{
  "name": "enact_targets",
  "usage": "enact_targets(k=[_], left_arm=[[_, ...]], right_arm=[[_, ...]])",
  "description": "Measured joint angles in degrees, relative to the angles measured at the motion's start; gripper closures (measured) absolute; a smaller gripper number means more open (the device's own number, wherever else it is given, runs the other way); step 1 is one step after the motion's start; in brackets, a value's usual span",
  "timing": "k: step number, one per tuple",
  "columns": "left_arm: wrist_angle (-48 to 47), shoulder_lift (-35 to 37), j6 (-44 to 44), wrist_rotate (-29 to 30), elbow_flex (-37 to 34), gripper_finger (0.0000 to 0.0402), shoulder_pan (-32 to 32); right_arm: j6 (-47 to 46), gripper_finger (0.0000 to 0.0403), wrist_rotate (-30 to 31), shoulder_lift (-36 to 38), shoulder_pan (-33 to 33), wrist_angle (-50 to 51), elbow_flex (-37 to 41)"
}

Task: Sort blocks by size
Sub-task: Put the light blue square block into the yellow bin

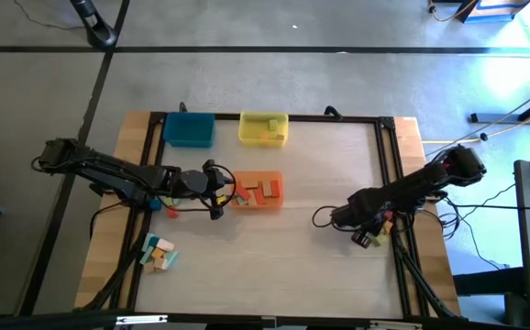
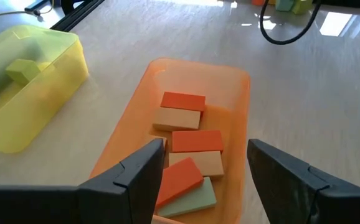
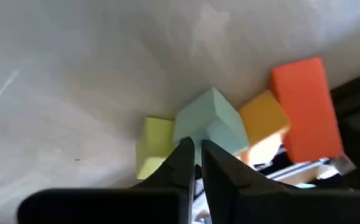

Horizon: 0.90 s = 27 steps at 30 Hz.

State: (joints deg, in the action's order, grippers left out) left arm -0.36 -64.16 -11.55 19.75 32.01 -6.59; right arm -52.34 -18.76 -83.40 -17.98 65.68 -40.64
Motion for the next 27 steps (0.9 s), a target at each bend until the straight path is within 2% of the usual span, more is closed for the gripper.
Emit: enact_targets(k=[2, 10, 19, 27], left_arm=[[-0.01, 0.0, -0.01, 0.0, 0.0, 0.0183, 0.0], [0.18, 0.0, 0.0, 0.0, 0.02, 0.0183, 0.0], [0.44, 0.0, 0.0, 0.0, 0.02, 0.0183, 0.0], [0.49, 0.0, 0.3, 0.0, 0.02, 0.0183, 0.0]], right_arm=[[0.14, 0.0372, 1.66, -0.12, -0.03, -4.63, 0.15], [4.72, 0.0372, 5.28, -0.1, 0.0, -10.26, -0.39], [4.02, 0.0372, 6.98, 0.21, 0.0, 7.38, -7.18], [-0.75, 0.0372, 2.69, 0.16, 0.0, 5.79, -0.89]])
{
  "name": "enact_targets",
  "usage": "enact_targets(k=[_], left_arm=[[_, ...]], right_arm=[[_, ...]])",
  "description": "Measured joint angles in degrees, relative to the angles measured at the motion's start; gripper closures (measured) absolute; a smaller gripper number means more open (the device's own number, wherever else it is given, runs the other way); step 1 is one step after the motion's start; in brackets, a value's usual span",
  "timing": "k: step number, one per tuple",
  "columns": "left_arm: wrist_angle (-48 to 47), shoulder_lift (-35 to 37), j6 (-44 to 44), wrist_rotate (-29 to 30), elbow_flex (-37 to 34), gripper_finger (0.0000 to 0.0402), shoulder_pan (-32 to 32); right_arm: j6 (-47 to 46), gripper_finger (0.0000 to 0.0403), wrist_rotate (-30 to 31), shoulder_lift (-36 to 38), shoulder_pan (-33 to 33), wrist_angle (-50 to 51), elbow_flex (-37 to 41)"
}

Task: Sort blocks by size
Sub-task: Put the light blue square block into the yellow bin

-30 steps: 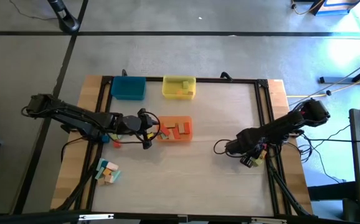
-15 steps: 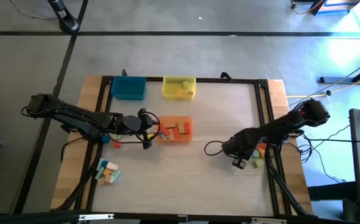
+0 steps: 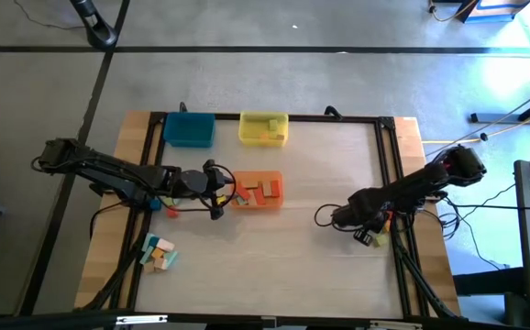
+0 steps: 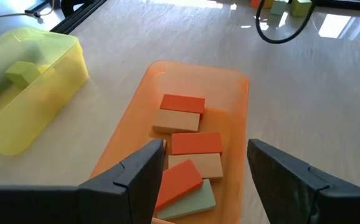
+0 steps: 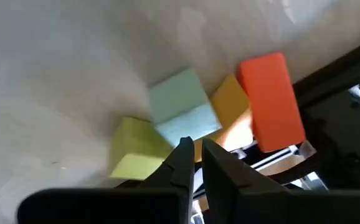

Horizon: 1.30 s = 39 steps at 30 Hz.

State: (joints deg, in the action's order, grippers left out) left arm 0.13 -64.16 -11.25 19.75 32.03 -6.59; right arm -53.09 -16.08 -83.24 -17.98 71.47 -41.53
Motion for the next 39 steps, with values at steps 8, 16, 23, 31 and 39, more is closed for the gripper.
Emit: enact_targets(k=[8, 16, 23, 31, 39], left_arm=[[0.18, 0.0, 0.88, 0.01, 0.0, 0.0183, 0.0], [0.57, 0.0, 0.69, 0.0, 0.0, 0.0183, 0.0], [0.59, 0.0, 0.73, 0.0, 0.0, 0.0183, 0.0], [0.56, 0.0, 0.74, 0.0, 0.0, 0.0183, 0.0], [0.51, 0.0, 0.66, 0.0, -0.02, 0.0183, 0.0]], right_arm=[[0.13, 0.0372, -2.59, -0.08, 0.0, -4.69, 2.15], [2.51, 0.0372, 4.96, -0.15, -0.04, -9.99, -3.02], [5.75, 0.0372, 12.41, -0.04, 0.97, -21.48, -4.08], [14.97, 0.0372, 15.38, -0.05, 3.91, -19.75, -8.86], [16.76, 0.035, 14.08, 0.35, 3.76, -19.25, -13.31]])
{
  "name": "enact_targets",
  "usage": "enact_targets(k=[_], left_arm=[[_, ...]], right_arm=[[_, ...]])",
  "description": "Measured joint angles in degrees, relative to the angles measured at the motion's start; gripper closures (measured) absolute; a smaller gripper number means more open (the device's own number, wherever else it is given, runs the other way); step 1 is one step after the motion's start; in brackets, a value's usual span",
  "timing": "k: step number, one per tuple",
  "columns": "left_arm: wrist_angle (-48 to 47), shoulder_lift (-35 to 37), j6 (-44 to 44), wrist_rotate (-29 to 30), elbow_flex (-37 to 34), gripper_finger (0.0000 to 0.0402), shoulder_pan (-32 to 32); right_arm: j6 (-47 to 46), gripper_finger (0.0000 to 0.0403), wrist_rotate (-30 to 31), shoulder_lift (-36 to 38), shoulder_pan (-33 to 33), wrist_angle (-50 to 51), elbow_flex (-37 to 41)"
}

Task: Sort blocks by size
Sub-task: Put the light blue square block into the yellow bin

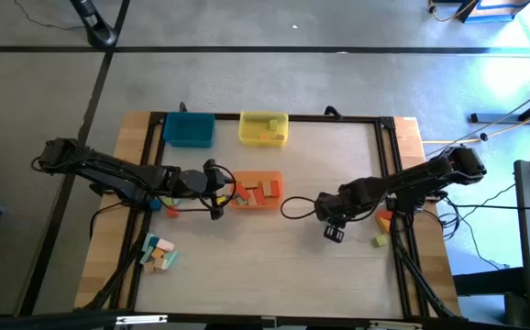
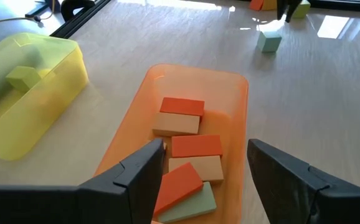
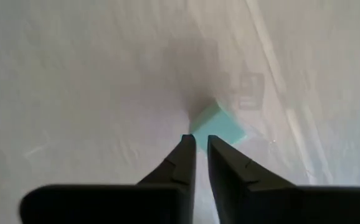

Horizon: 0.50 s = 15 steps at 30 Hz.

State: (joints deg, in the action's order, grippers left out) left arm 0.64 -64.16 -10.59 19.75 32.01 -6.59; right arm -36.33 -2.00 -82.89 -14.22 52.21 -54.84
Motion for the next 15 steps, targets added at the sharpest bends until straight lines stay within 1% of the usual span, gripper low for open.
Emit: enact_targets(k=[3, 6, 10, 12, 15], left_arm=[[-0.04, 0.0, 0.07, 0.0, 0.0, 0.0183, 0.0], [-0.07, 0.0, 0.09, 0.0, 0.0, 0.0183, 0.0], [-0.07, 0.0, 0.09, 0.0, 0.0, 0.0183, 0.0], [-0.07, 0.0, 0.09, 0.0, 0.0, 0.0183, 0.0], [-0.06, 0.0, 0.09, 0.0, 0.0, 0.0183, 0.0]], right_arm=[[0.62, 0.0299, -0.03, 0.0, -0.04, 0.28, 0.67], [1.34, 0.0229, 0.51, 0.0, -0.04, -0.16, 1.71], [8.46, 0.014, 3.87, 0.01, -1.37, -3.1, 3.57], [12.79, 0.0108, 4.26, 0.01, -2.62, -3.42, 3.94], [16.15, 0.0078, 5.74, 0.02, -4.1, -4.02, 4.02]])
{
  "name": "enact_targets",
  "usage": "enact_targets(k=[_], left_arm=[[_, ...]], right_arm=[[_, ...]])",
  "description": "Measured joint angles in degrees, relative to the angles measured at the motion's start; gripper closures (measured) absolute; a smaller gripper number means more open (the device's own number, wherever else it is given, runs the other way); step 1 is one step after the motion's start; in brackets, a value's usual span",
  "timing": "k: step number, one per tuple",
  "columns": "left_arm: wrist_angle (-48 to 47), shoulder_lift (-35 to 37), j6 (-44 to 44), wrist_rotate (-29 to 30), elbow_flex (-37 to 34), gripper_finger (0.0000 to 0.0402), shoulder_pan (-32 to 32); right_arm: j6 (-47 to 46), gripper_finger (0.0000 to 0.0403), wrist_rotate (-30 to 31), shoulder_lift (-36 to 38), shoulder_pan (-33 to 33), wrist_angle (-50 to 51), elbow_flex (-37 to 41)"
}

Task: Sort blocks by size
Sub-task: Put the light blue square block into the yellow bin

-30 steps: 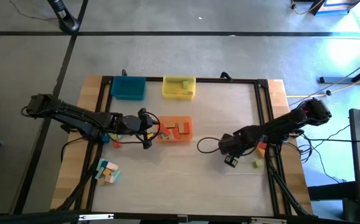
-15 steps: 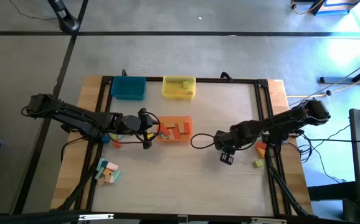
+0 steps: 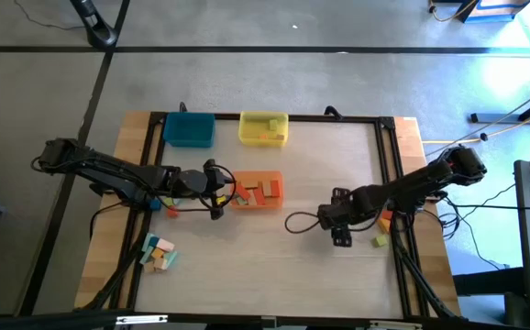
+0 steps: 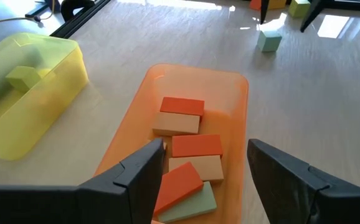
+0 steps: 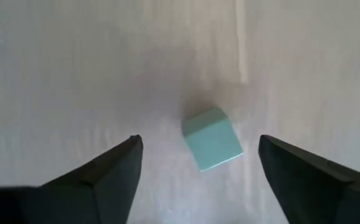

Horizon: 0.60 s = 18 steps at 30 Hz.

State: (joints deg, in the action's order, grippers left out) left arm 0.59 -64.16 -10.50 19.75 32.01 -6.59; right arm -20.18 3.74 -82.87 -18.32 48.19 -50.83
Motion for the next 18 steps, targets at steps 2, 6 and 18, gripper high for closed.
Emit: enact_targets(k=[2, 6, 18], left_arm=[[0.04, 0.0, 0.02, 0.0, 0.0, 0.0183, 0.0], [0.06, 0.0, 0.02, 0.0, 0.0, 0.0183, 0.0], [0.07, -0.02, 0.24, 0.0, -0.05, 0.0183, 0.0]], right_arm=[[1.38, 0.0071, 1.39, 0.0, -0.79, 0.02, 0.0], [3.82, 0.0069, 4.55, -1.01, -1.88, -0.32, 0.07], [8.01, 0.0101, 4.25, -7.41, -1.95, -4.67, 2.75]])
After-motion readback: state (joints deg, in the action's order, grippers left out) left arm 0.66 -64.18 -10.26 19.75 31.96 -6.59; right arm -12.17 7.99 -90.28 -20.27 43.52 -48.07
